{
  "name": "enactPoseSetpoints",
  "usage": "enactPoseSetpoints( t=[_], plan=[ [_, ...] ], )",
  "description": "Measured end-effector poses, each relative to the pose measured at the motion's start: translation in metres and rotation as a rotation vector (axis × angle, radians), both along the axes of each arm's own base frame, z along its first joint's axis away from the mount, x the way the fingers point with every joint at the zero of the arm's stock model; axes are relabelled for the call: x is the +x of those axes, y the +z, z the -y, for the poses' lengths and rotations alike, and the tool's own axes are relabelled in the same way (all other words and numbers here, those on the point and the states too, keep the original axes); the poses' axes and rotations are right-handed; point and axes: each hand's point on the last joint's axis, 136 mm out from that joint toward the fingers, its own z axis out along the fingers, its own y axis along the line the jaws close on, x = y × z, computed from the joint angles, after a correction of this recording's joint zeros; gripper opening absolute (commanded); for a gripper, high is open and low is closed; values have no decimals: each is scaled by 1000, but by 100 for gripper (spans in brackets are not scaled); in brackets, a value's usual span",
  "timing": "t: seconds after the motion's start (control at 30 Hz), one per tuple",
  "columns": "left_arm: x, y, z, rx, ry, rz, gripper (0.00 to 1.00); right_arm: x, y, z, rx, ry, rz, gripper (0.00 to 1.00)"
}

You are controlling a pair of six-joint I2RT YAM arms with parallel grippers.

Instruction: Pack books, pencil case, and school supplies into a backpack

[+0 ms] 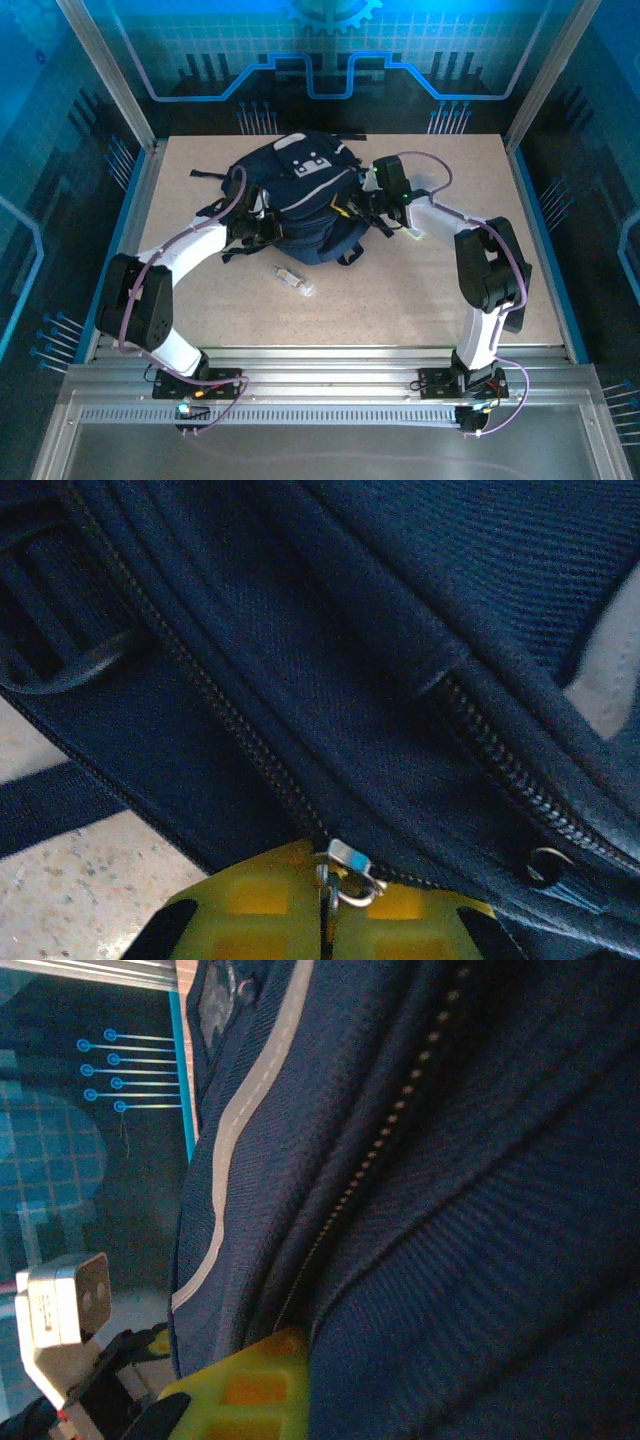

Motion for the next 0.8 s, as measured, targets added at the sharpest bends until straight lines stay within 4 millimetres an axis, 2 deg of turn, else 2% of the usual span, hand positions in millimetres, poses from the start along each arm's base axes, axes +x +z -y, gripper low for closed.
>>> enactPoseSetpoints(
  t=[0.2,0.37,0.43,0.47,0.53,0.57,0.7,0.73,0.8],
  plan=[
    [25,4,-13,30,7,23,0,10,3,-7,-56,63,63,0],
    [30,1,-20,98,-15,28,0,13,2,-12,-88,97,86,0],
    [30,-1,-27,133,-5,27,8,12,0,-19,-99,116,86,0],
    [30,-2,-29,143,0,24,20,12,-1,-22,-102,123,87,0],
    [28,-5,-41,169,32,6,43,13,-4,-25,-110,136,89,10],
    [28,-7,-51,180,64,-6,51,13,-4,-24,-113,139,87,18],
    [29,-8,-102,228,242,-23,61,6,-9,-17,-120,168,49,55],
    [27,-6,-106,237,261,-21,66,2,-10,-18,-118,182,43,59],
    [23,2,-104,248,263,-8,78,-4,-8,-19,-112,204,40,66]
  ],
)
